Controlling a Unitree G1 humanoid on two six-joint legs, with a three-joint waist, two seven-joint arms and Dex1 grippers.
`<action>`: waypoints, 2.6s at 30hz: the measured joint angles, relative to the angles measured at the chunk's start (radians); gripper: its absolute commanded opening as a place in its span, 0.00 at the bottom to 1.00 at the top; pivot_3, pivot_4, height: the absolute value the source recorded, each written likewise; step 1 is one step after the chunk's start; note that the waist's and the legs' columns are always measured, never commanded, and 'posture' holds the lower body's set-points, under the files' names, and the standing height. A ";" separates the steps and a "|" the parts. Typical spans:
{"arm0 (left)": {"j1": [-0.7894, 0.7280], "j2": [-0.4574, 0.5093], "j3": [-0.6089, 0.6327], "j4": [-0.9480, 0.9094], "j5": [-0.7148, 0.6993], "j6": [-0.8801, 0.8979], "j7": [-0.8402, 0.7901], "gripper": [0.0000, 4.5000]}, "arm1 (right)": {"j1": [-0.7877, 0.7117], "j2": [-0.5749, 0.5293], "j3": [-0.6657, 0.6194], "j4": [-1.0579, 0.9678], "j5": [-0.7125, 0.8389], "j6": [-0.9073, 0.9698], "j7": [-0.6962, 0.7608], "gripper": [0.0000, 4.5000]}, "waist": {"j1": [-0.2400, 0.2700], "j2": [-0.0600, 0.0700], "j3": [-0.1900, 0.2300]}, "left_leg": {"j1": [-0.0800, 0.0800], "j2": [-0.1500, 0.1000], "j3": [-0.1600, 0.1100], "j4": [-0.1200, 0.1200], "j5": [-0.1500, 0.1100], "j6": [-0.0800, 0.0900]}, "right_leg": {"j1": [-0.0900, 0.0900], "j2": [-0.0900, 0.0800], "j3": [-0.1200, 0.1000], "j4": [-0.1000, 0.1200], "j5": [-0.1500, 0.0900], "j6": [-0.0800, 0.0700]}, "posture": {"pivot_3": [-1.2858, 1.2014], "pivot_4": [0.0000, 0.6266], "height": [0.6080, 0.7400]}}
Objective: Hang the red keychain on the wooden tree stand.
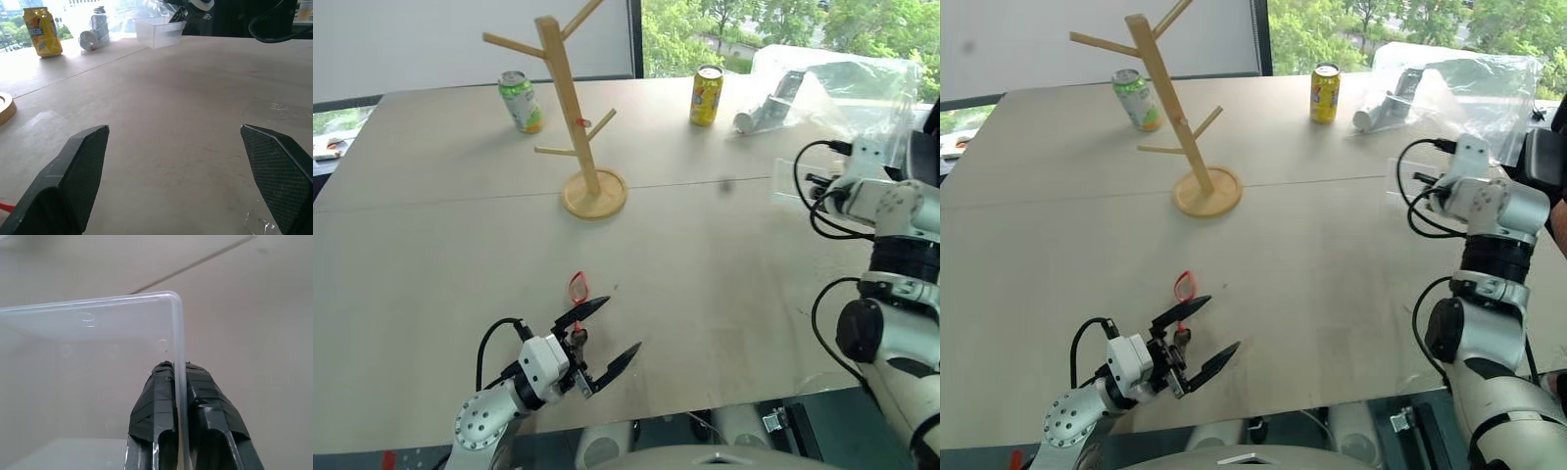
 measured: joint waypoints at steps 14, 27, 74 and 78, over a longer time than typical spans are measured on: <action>-0.015 0.006 0.000 0.000 -0.011 0.014 0.005 1.00 | -0.049 -0.039 -0.148 0.218 0.049 -0.108 -0.132 0.78 | 0.000 0.001 0.000 | 0.006 0.001 0.012 -0.003 -0.002 0.003 | 0.000 0.001 0.011 0.000 0.000 0.001 | 0.52 0.24 1.00; -0.001 -0.022 0.015 -0.160 -0.070 0.206 0.154 1.00 | 0.042 -0.238 0.131 -0.184 0.062 -0.063 0.143 1.00 | 0.004 0.002 0.001 | 0.007 0.001 0.012 -0.003 -0.002 0.004 | 0.000 0.001 0.012 0.000 0.000 0.001 | 0.52 0.24 1.00; -0.203 -0.237 0.203 -0.730 -0.135 1.681 0.944 1.00 | 0.880 -0.152 0.516 -0.319 0.164 -1.461 1.505 1.00 | 0.018 -0.003 -0.001 | 0.012 0.001 0.010 0.002 -0.002 0.004 | 0.008 0.002 0.012 -0.001 -0.001 0.000 | 0.52 0.24 1.00; -0.234 -0.229 0.204 -0.734 -0.124 1.741 0.945 1.00 | 0.879 -0.152 0.516 -0.319 0.172 -1.451 1.500 1.00 | 0.021 -0.003 -0.001 | 0.012 0.001 0.010 0.002 -0.002 0.004 | 0.008 0.002 0.012 -0.001 -0.001 0.000 | 0.52 0.24 1.00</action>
